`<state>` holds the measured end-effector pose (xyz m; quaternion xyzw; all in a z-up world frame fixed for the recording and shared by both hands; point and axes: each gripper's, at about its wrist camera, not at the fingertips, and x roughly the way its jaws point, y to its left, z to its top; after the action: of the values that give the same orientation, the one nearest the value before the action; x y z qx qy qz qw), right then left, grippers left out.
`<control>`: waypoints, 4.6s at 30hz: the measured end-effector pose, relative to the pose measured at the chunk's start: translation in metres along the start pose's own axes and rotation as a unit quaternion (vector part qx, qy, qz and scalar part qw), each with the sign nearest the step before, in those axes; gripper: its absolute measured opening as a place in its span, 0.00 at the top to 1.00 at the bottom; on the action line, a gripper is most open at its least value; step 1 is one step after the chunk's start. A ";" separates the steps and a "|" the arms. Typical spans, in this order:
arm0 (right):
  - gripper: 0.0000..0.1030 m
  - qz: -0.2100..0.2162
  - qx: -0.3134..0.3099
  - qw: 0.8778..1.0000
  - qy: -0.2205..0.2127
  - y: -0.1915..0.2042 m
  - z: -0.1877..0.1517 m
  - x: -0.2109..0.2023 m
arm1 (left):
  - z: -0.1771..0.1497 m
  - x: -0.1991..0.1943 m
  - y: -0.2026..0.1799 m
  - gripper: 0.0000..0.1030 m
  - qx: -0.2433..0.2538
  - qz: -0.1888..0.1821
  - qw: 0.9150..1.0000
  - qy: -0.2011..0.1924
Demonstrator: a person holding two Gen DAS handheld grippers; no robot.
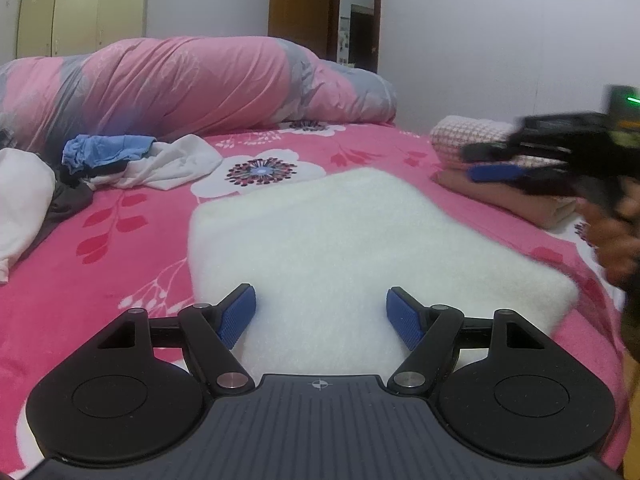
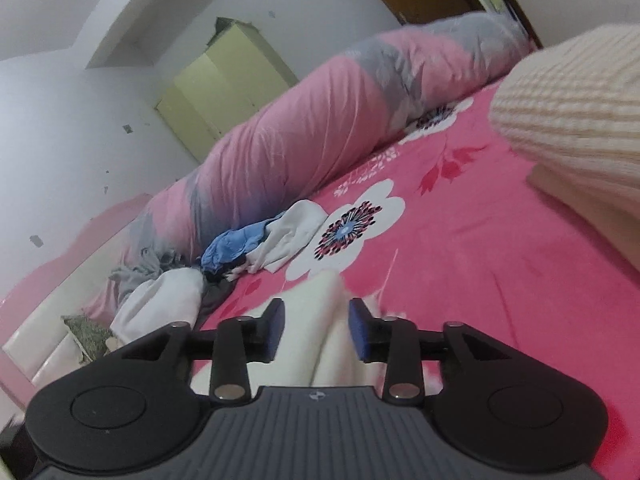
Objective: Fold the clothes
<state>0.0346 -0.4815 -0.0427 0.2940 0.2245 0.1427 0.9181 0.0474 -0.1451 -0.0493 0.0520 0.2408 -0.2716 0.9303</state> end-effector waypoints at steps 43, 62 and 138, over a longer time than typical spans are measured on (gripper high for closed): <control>0.86 -0.071 -0.141 0.984 0.084 0.085 -0.088 -0.015 | -0.003 -0.001 0.000 0.29 -0.005 -0.003 1.000 -0.017; 0.86 -0.122 -0.157 0.977 0.077 0.083 -0.097 -0.015 | -0.006 0.002 -0.007 0.28 0.018 -0.005 0.999 -0.037; 0.96 -0.223 -0.238 0.944 0.051 0.125 -0.129 0.014 | -0.008 -0.006 0.011 0.29 -0.003 -0.034 0.999 -0.026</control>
<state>-0.0333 -0.3166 -0.0655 0.0017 0.2904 -0.0011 0.9569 0.0455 -0.1309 -0.0539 0.0334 0.2189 -0.3039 0.9266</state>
